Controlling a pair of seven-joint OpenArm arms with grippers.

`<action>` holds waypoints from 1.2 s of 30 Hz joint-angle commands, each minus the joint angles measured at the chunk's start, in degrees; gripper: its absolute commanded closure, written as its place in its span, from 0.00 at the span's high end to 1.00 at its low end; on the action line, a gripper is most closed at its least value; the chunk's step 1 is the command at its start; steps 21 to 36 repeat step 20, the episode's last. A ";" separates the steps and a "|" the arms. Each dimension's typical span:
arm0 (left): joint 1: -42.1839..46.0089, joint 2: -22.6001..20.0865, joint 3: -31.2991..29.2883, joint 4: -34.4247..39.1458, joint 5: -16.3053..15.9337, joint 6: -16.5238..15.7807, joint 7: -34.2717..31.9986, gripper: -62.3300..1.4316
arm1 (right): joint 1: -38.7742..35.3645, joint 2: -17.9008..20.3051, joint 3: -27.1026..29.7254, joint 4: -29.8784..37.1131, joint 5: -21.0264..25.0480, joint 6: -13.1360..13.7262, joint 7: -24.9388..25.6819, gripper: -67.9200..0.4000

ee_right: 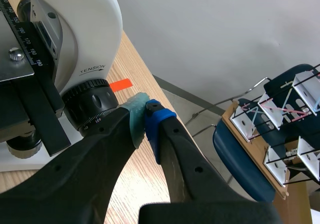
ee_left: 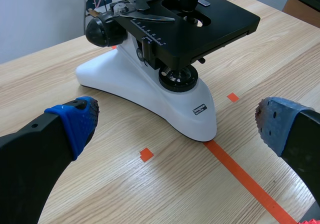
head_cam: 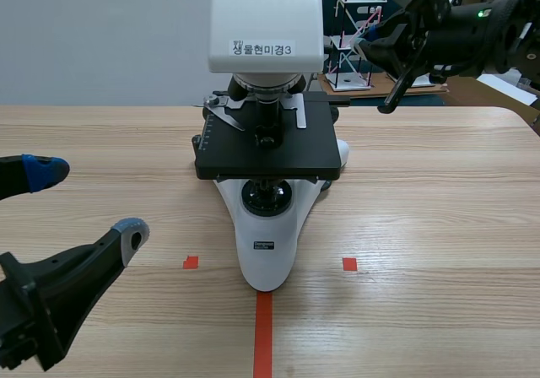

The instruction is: Point at the coarse focus knob

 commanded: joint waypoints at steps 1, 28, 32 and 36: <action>0.11 0.44 -0.15 0.83 -0.55 -0.07 -1.03 1.00 | 0.81 0.46 1.05 0.90 0.61 -0.37 0.44 0.02; 0.11 0.44 -0.15 0.83 -0.55 -0.07 -1.03 1.00 | 0.68 1.09 1.05 0.90 0.63 -0.35 0.55 0.02; 0.11 0.44 -0.15 0.83 -0.55 -0.07 -1.03 1.00 | 0.68 1.09 1.05 0.90 0.63 -0.35 0.55 0.02; 0.11 0.44 -0.15 0.83 -0.55 -0.07 -1.03 1.00 | 0.68 1.09 1.05 0.90 0.63 -0.35 0.55 0.02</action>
